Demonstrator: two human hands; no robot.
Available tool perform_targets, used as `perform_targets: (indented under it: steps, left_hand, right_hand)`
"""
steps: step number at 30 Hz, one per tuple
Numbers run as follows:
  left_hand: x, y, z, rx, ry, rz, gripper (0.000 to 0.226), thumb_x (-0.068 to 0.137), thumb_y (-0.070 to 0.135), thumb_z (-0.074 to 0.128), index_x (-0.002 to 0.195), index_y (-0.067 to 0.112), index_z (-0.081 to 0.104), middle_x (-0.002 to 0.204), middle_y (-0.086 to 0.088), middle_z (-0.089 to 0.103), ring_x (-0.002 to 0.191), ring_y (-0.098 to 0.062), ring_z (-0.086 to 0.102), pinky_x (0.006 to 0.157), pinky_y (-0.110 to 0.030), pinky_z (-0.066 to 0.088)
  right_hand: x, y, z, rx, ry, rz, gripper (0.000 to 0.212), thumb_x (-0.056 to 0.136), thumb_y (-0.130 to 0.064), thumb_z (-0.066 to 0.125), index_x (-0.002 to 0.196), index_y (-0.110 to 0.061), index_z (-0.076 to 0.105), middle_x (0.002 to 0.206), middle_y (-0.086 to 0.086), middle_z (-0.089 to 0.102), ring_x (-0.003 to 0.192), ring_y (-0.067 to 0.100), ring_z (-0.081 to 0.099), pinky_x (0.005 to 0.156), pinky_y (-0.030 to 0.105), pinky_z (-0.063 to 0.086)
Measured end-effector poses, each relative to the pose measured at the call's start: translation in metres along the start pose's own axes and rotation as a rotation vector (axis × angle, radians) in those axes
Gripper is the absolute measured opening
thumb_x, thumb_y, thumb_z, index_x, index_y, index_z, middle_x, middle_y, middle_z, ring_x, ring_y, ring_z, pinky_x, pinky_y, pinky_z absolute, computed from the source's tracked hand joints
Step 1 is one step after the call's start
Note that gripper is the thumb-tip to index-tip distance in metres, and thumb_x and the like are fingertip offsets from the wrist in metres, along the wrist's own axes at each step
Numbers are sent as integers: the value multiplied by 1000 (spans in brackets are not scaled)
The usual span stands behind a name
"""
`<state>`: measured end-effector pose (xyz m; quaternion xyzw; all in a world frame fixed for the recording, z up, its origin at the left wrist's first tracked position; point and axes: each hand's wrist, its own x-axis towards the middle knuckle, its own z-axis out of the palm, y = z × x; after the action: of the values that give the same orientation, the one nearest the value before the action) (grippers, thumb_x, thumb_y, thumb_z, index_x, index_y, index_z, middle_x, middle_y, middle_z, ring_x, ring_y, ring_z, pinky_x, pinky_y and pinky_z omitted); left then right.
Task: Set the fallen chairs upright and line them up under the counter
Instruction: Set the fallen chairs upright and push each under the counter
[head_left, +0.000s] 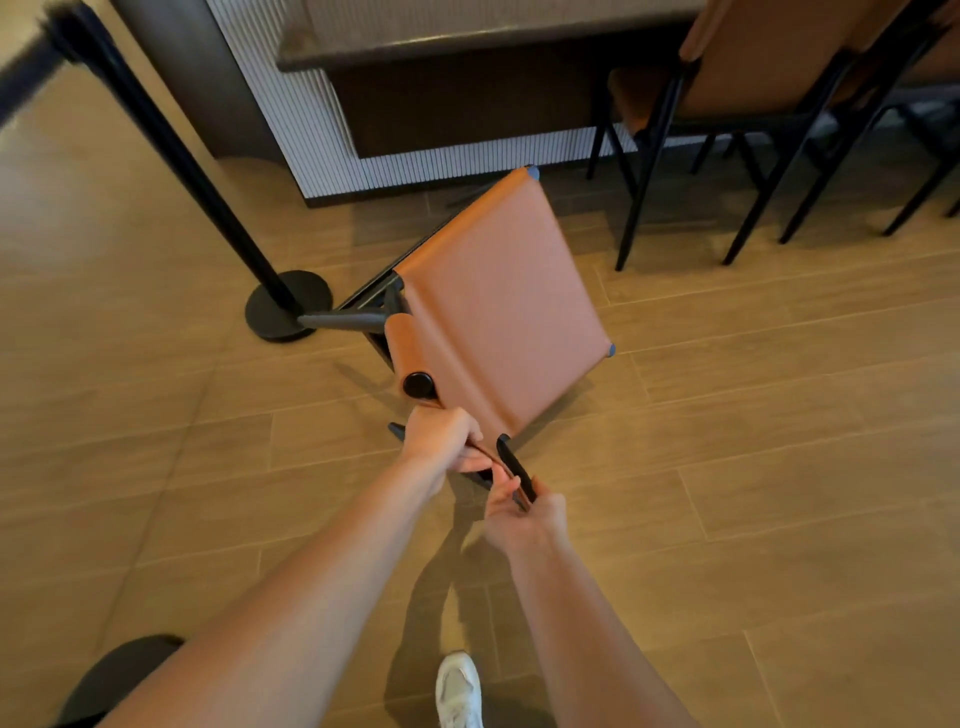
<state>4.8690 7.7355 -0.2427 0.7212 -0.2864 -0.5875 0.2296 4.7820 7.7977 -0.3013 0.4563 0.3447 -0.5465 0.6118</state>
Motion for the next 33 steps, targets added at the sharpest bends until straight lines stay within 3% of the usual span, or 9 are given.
perform_targets:
  steps: [2,6,11,15,18,22,24,28,33]
  left_hand:
    - [8,24,-6,-5,-43,-4,6,80,-8,54,83,-3,56,70,-20,66,50,-26,68,50,-29,58]
    - [18,64,-12,8,-143,-19,8,82,-7,55,89,-4,57,81,-21,70,62,-27,71,50,-27,58]
    - [31,108,-20,-98,-186,-16,24,80,-10,52,103,-4,55,80,-24,69,53,-27,69,44,-27,55]
    - [41,141,-29,-166,-190,2,38,80,-9,50,117,-4,53,91,-27,67,53,-28,69,41,-25,52]
    - [48,164,-37,-221,-160,-11,35,82,-9,48,117,-4,52,90,-27,67,52,-30,69,39,-25,51]
    - [52,185,-51,-311,-140,-50,10,86,-7,45,89,-2,54,63,-21,67,46,-28,66,38,-25,52]
    - [57,187,-62,-378,-119,-60,11,86,-7,44,84,0,52,55,-20,65,46,-28,67,39,-25,53]
    - [68,178,-91,-530,-51,-75,15,85,-7,46,96,-1,55,70,-22,70,56,-30,70,40,-24,53]
    - [84,155,-129,-701,-3,-135,24,85,-5,45,107,-5,56,88,-27,68,57,-29,71,40,-23,52]
  right_hand:
    - [-3,4,23,8,-52,-18,46,103,-26,41,136,6,42,99,28,60,88,14,64,30,16,40]
    - [-11,8,59,-11,-133,-104,38,104,-13,32,129,11,46,128,25,56,95,22,64,32,17,43]
    - [-24,6,100,-71,-224,-144,36,103,-7,27,124,13,49,92,24,61,89,31,65,37,19,48]
    - [-33,4,132,-124,-333,-116,32,102,-5,29,117,11,53,107,23,63,94,37,63,43,21,53]
    - [-39,2,159,-156,-355,-108,24,101,-3,33,111,9,52,111,24,61,110,44,58,46,21,55]
    - [-43,8,192,-201,-377,-137,20,100,0,33,117,-2,45,105,22,58,86,52,62,45,21,54]
    - [-42,15,207,-245,-382,-126,22,101,0,32,121,-3,40,112,22,55,91,49,60,43,21,53]
    - [-35,39,227,-393,-372,-127,43,101,0,30,144,-5,26,144,31,37,103,48,56,41,20,52]
    - [-18,80,238,-598,-339,-133,33,101,0,32,134,0,33,131,32,45,86,49,62,39,19,49]
